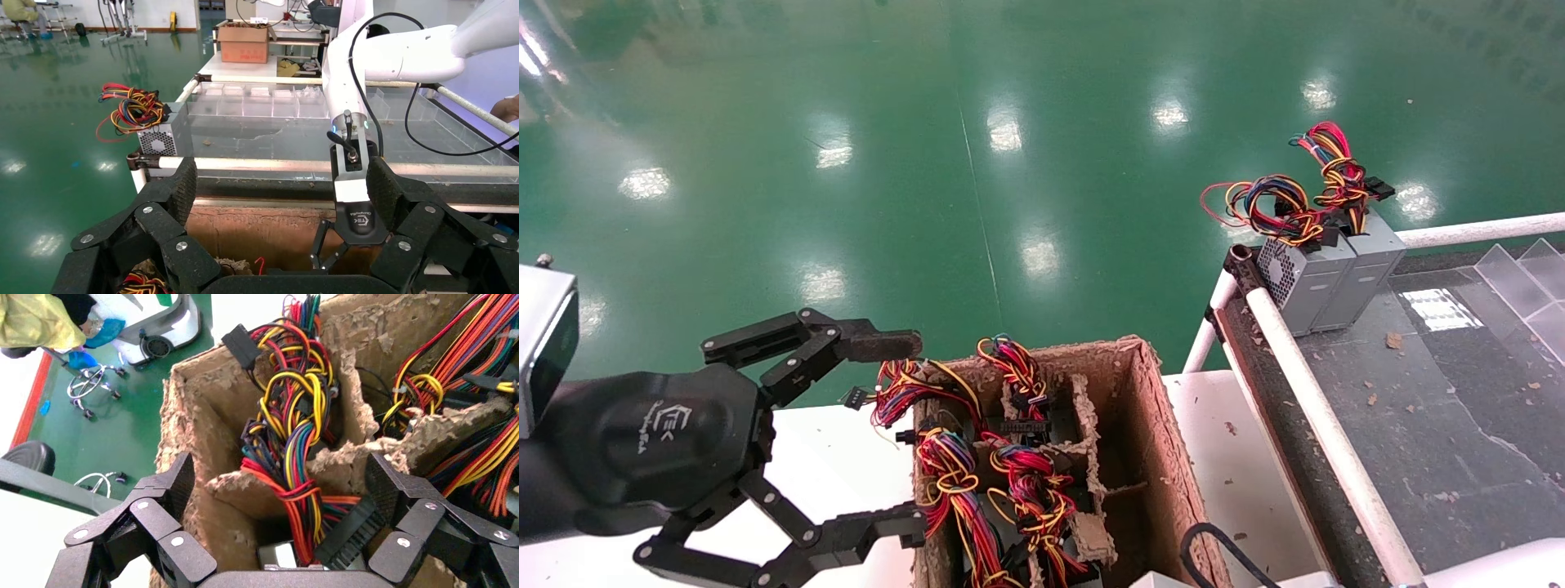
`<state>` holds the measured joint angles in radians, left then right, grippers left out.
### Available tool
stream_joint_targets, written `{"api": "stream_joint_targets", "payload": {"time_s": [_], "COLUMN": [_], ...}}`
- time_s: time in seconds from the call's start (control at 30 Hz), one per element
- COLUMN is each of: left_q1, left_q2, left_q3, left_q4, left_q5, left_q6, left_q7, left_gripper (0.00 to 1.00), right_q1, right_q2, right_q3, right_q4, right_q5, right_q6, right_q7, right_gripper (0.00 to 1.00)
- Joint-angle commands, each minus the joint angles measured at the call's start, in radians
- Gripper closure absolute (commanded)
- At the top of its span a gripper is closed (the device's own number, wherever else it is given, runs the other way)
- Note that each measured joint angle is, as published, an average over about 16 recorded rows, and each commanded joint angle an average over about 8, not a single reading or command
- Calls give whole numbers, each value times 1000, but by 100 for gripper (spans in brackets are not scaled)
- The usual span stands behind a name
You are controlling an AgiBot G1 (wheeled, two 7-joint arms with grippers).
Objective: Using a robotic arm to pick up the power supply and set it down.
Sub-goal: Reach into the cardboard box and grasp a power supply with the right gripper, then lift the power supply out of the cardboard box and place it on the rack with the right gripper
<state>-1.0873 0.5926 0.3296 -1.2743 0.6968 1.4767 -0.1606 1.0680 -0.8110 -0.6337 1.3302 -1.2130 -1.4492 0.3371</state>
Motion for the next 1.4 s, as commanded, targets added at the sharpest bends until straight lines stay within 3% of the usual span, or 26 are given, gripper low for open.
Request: {"api": "stream_joint_targets", "payload": {"time_s": [0.03,0.8,1.4], "left_q1": [0,0,0], "left_q2": [0,0,0], "left_q3": [0,1,1], "left_q4": [0,0,0], "left_q5": [0,0,-1], "left_q6": [0,0,0], "left_q7": [0,0,1], "left_gripper": [0,0,0], "right_q1": [-6,-36,-63], "right_q2": [-5,2,35], "right_q3": [-4,6,48], "right_q4": [-1,-6,-2], "right_q5": [-6,-19,71], "right_q6": [8,52,38], "right_q7": [2,-37,-77], "right_gripper": [100,100,100]}}
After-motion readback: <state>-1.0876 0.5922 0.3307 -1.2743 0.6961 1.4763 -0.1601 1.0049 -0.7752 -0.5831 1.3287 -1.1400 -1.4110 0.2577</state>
